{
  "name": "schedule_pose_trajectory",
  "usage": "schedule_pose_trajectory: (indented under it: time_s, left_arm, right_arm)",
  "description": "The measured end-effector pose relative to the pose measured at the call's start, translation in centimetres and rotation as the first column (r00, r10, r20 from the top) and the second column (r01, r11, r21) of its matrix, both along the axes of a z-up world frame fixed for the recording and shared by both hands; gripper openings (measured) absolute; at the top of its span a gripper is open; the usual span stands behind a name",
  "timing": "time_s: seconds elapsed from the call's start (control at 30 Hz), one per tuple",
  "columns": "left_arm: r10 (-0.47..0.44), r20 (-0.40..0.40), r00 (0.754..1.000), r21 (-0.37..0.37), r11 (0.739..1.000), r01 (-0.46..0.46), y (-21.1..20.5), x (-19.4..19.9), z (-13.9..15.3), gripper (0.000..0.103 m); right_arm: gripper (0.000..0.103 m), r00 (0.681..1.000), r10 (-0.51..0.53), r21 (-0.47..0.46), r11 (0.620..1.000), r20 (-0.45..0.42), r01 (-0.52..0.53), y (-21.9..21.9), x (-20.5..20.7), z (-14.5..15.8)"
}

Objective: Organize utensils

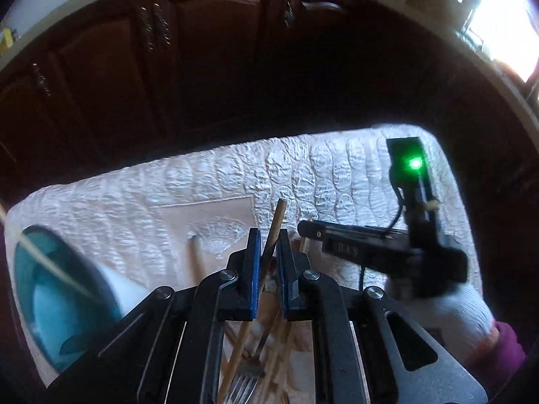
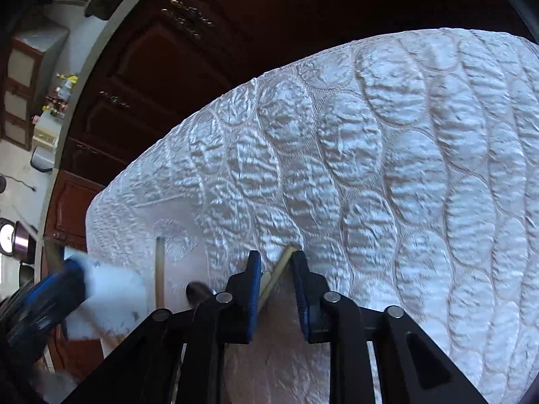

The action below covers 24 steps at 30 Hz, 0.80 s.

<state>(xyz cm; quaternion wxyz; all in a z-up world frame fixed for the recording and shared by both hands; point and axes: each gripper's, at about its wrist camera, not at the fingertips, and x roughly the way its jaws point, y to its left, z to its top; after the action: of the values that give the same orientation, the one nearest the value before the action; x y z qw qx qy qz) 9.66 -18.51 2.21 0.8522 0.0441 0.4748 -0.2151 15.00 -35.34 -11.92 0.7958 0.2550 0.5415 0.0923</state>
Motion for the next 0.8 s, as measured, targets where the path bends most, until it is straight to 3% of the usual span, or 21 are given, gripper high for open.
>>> schedule_pose_trajectory:
  time_s: [0.17,0.37,0.43,0.57,0.67,0.8]
  left_arm:
    - [0.041,0.015,0.999,-0.044,0.998,-0.041,2.1,-1.5,1.5,0.007]
    - [0.079,0.021,0.997,-0.1,0.992,-0.076,4.7,-2.8,3.4,0.007]
    - [0.091,0.026,0.996,-0.109,0.99,-0.087,5.5,-3.1,3.8,0.007]
    - [0.101,0.054,0.993,-0.13,0.987,-0.093,6.6,-4.5,5.1,0.007]
    - [0.109,0.061,0.992,-0.138,0.985,-0.1,7.3,-5.2,5.6,0.007]
    - [0.117,0.064,0.991,-0.147,0.983,-0.107,8.1,-6.1,5.8,0.007]
  right_arm:
    - [0.014,0.998,-0.031,0.024,0.999,0.047,0.03,-0.2,-0.1,1.2]
    - [0.012,0.988,-0.014,0.007,1.0,0.154,0.013,-0.9,-3.3,5.3]
    - [0.0,0.981,-0.001,0.0,1.0,0.195,0.001,-0.8,-4.4,7.3]
    - [0.0,0.966,0.053,-0.045,0.998,0.252,-0.043,-0.2,-6.2,9.7]
    - [0.0,0.97,0.066,-0.067,0.996,0.236,-0.051,-0.3,-7.1,9.3]
    - [0.004,0.99,0.061,-0.072,0.996,0.131,-0.052,0.2,-6.7,6.1]
